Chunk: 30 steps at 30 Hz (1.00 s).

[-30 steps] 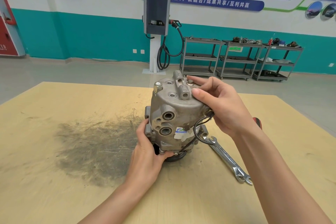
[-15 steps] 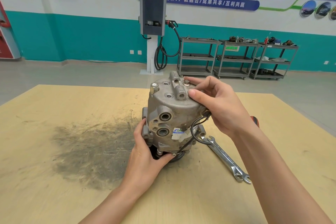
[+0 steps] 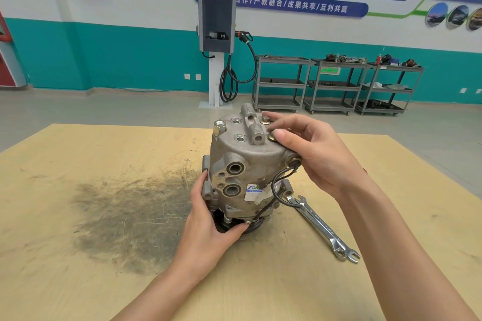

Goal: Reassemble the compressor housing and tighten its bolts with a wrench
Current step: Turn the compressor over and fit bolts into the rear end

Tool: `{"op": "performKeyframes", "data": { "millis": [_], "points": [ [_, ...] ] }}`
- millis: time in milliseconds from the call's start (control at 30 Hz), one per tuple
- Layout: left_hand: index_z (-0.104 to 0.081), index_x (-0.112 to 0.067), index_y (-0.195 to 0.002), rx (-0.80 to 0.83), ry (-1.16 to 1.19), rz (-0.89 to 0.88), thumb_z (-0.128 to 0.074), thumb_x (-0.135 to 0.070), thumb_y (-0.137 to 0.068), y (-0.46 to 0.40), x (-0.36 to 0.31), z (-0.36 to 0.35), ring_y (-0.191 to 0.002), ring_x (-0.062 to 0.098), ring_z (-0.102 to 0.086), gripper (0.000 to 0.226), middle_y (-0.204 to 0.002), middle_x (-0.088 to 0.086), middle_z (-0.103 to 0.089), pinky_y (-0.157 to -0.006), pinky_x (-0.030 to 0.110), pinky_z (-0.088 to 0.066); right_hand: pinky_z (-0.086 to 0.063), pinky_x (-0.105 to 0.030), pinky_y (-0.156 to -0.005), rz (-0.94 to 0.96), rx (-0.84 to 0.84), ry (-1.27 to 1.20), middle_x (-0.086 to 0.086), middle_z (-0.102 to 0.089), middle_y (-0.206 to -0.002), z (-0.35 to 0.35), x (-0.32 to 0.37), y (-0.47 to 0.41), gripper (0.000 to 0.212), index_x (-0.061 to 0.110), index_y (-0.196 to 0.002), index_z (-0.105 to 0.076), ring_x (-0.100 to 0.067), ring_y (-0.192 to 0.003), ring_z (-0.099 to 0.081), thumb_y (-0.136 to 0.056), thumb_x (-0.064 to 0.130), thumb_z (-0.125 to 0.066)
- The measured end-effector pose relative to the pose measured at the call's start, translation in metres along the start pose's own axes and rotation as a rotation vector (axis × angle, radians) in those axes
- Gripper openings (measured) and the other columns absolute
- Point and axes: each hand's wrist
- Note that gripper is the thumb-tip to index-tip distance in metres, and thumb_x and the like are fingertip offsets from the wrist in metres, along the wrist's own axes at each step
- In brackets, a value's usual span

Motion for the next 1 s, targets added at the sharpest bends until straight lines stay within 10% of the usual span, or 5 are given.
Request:
{"op": "performKeyframes", "data": {
  "millis": [1000],
  "points": [
    [-0.002, -0.075, -0.129, 0.045, 0.065, -0.007, -0.09, -0.025, -0.063, 0.001, 0.001, 0.001, -0.118, -0.021, -0.046, 0.12, -0.125, -0.053, -0.042, -0.089, -0.005, -0.033, -0.05, -0.023, -0.083, -0.004, -0.004, -0.011, -0.005, -0.06, -0.131, 0.0, 0.002, 0.001, 0.014, 0.006, -0.087, -0.067, -0.017, -0.119, -0.059, -0.09, -0.004, -0.057]
  ]
}}
Point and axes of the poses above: each hand's wrist, its own y-axis away from the middle knuckle, its own z-axis out of the back of the hand, x = y × z
